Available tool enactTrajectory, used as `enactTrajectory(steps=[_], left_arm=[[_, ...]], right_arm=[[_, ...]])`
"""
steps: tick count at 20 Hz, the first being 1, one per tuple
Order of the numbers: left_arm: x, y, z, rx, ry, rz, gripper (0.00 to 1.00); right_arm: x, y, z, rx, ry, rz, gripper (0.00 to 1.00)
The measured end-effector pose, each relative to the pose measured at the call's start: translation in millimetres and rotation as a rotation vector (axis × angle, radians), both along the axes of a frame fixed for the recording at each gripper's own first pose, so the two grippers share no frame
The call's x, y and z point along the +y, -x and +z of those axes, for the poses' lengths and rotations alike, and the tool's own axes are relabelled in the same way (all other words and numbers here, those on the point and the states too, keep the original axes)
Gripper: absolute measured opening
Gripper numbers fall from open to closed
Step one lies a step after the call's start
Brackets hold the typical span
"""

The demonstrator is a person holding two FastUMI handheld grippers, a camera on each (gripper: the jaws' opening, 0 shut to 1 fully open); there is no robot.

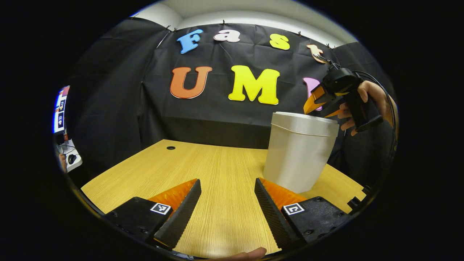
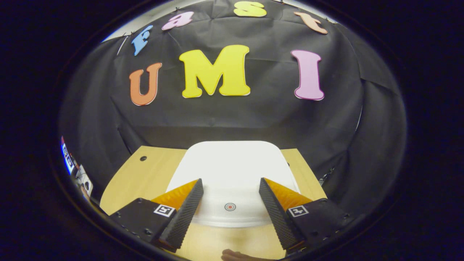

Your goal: Press the lid of the desktop garbage bin to open it, pick up the crumpled paper on the desktop and throw it into the bin, then pick up the pop can on the desktop and drop it into the bin, and finally close the garbage bin lid.

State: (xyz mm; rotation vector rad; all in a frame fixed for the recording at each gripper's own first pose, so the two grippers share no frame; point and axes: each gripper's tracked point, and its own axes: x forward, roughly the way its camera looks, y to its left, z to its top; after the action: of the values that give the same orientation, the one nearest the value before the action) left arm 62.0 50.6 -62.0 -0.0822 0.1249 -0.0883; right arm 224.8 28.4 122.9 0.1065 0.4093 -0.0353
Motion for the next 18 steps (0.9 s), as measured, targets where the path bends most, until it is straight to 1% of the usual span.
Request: enactTrajectory(steps=[1,3,4,5,6,7,8,11,12,13,14,15,16,18], left_arm=[[-2,0,1,-0.003,-0.001,-0.003,0.96],[-2,0,0,0.000,0.000,-0.007,0.96],[-2,-1,-1,0.002,0.003,-0.009,0.96],[-2,-2,-1,0.004,0.004,-0.011,0.96],[-4,-2,-3,0.008,0.004,-0.010,0.96],[-3,-3,-4,0.013,0.004,-0.007,0.96],[-2,-3,-5,0.016,0.006,-0.005,0.96],[-5,-3,-7,0.025,0.011,-0.009,0.96],[-5,-2,-6,0.024,0.010,-0.008,1.00],[-5,-3,-6,0.022,0.008,-0.008,0.96],[-6,-3,-6,0.023,0.008,-0.010,0.96],[-7,-3,-7,0.024,0.007,-0.011,1.00],[-7,-2,-7,0.026,0.001,-0.012,0.96],[-2,-3,-5,0.017,-0.004,0.014,0.96]], right_arm=[[0,2,-2,-0.017,0.006,0.005,0.97],[0,3,-3,-0.057,0.025,0.014,0.99],[0,4,-4,-0.072,0.032,0.017,0.98],[0,4,-5,-0.083,0.032,0.016,0.99],[1,5,-5,-0.095,0.035,0.011,1.00],[1,4,-7,-0.108,0.046,0.008,0.98],[1,3,-7,-0.121,0.046,-0.003,0.98],[3,2,-9,-0.174,0.064,-0.019,1.00],[3,2,-11,-0.189,0.067,-0.021,1.00],[3,3,-11,-0.202,0.061,-0.023,0.99],[3,3,-12,-0.214,0.061,-0.022,1.00],[3,3,-12,-0.233,0.061,-0.025,0.99],[3,3,-13,-0.245,0.070,-0.023,0.99],[3,3,-14,-0.267,0.067,-0.027,0.99]])
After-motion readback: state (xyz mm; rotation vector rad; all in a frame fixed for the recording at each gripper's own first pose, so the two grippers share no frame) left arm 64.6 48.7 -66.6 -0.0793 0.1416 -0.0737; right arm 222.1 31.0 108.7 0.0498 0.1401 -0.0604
